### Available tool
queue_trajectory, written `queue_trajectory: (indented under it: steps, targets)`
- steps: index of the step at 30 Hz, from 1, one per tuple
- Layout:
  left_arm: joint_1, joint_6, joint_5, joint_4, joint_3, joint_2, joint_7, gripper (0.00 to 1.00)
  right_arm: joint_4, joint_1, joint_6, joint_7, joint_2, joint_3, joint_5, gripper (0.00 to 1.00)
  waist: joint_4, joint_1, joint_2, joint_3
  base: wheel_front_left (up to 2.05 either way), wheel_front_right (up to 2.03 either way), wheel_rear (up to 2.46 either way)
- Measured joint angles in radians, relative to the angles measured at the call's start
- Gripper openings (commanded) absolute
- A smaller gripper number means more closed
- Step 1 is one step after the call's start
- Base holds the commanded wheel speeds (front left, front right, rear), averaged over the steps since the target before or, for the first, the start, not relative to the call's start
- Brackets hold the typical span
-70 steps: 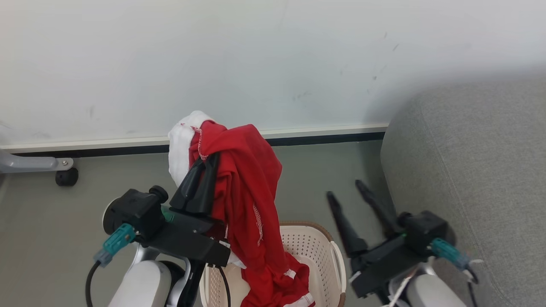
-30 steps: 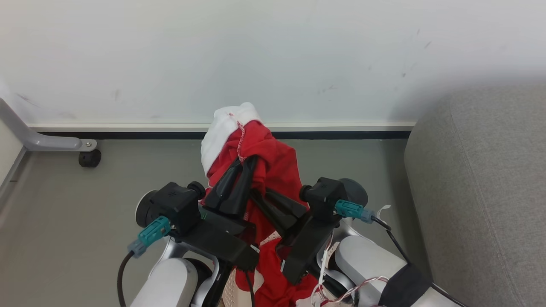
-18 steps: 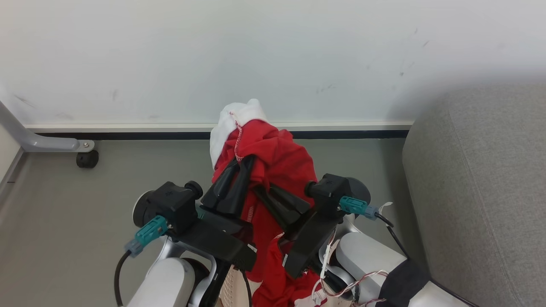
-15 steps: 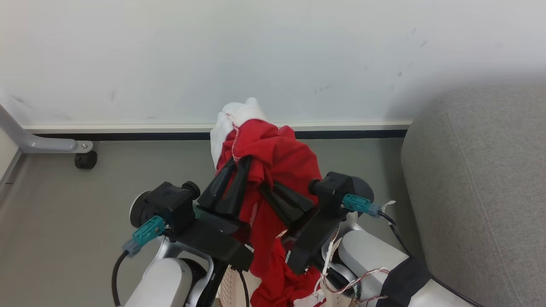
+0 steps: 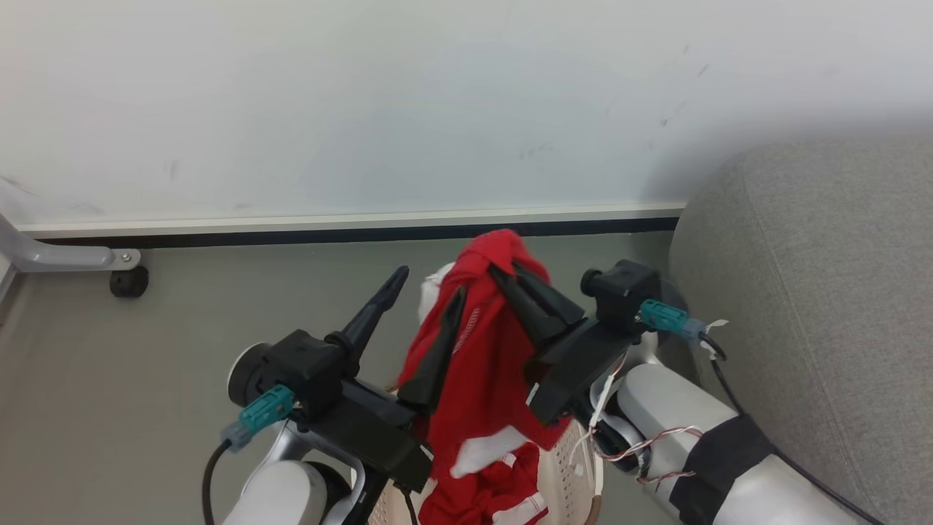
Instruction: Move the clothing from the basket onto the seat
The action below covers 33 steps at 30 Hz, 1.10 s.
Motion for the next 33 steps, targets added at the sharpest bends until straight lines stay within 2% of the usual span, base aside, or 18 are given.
queue_trajectory:
  steps: [16,33]
  targets:
    - [0.053,-0.022,0.023,-0.019,-0.090,0.031,0.050,1.00,0.018,0.009,-0.016,-0.008,-0.063,-0.076,0.013,0.00,-0.038,0.0000,0.0000,0.034,0.00,0.00,0.00]
    - [0.056,-0.022,0.054,-0.028,-0.113,0.064,0.073,1.00,-0.022,0.037,-0.034,-0.010,-0.090,-0.132,0.015,0.00,-0.137,0.0000,0.0001,0.086,0.00,0.00,0.00]
